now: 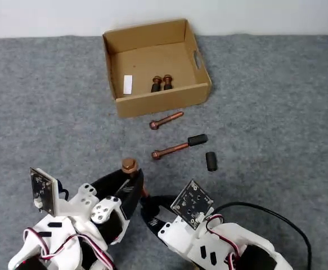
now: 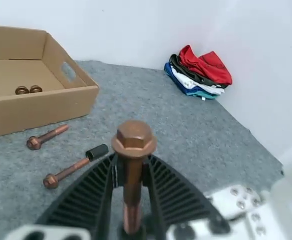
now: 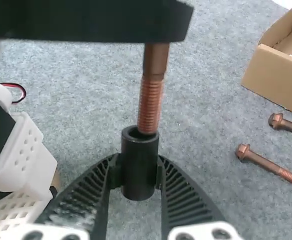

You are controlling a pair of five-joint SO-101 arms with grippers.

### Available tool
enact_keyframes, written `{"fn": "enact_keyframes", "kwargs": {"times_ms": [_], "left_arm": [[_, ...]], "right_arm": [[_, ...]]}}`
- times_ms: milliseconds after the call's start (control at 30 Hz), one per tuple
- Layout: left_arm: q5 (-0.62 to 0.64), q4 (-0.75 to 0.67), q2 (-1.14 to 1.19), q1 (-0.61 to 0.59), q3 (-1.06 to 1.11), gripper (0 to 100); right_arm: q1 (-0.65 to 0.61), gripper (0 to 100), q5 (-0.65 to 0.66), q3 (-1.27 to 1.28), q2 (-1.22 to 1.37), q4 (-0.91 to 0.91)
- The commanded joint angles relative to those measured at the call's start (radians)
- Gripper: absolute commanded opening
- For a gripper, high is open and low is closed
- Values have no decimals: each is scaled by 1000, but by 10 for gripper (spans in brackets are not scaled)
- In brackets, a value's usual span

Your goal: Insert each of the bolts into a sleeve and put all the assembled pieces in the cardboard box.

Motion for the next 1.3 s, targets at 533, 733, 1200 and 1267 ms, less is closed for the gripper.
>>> {"fn": "enact_keyframes", "kwargs": {"times_ms": [533,733,1200,1267], "left_arm": [[-23,212,6,34,10,9],[-40,201,11,34,24,139],[-37,199,374,-25,-257,227],[-43,199,402,-80,-315,225]], "right_arm": [[56,9,11,-15,-5,-59],[56,9,12,-15,-5,-70],[74,9,12,3,-5,-67],[117,9,12,6,-5,-68]]}}
